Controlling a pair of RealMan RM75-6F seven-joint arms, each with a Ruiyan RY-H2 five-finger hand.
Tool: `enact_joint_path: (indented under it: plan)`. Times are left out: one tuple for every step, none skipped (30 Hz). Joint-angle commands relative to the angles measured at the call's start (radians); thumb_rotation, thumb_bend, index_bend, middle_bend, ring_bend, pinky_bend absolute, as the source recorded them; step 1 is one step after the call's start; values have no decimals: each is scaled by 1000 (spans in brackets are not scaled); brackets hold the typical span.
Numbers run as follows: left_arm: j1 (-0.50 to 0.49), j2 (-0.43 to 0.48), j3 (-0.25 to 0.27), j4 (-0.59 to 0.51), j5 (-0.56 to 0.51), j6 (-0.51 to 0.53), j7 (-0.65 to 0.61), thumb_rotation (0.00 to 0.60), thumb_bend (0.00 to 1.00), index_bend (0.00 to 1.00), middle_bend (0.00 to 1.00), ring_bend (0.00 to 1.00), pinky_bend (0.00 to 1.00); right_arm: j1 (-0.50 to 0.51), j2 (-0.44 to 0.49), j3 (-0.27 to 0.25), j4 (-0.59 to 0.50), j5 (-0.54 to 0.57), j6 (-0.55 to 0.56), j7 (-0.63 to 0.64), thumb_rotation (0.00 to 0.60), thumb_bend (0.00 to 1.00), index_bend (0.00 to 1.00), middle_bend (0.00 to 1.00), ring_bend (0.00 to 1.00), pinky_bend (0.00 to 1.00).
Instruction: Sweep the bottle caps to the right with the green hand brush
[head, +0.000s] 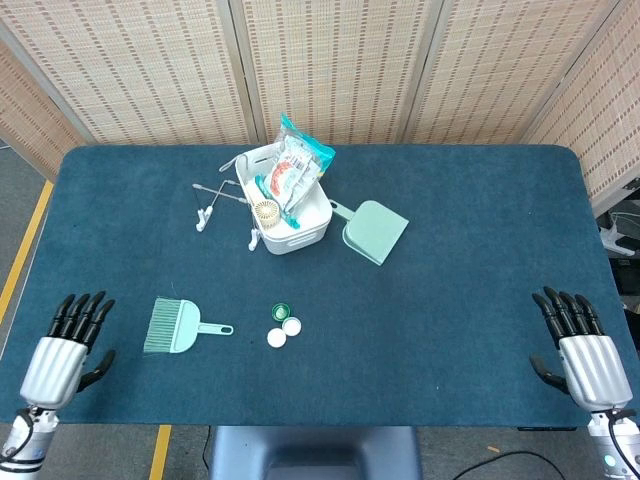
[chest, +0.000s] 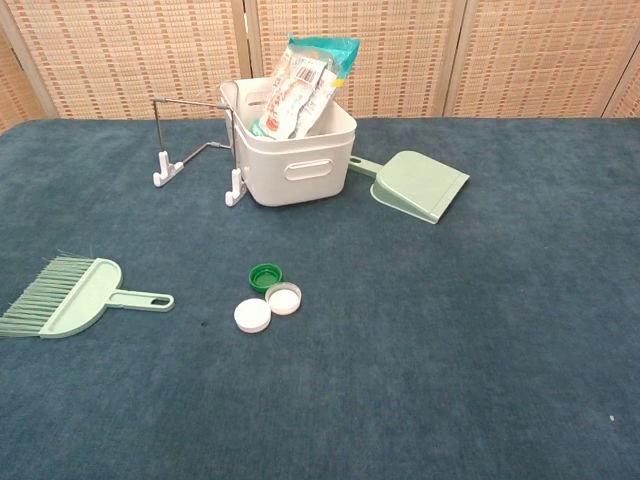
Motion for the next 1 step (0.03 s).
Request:
enact_joint_path:
  plan:
    - [32,58,-2,-54,-37,-27,62,600,350,0,0,0,0,-2,-1,0,-6,0,2,-11,600,217,0,0,0,0]
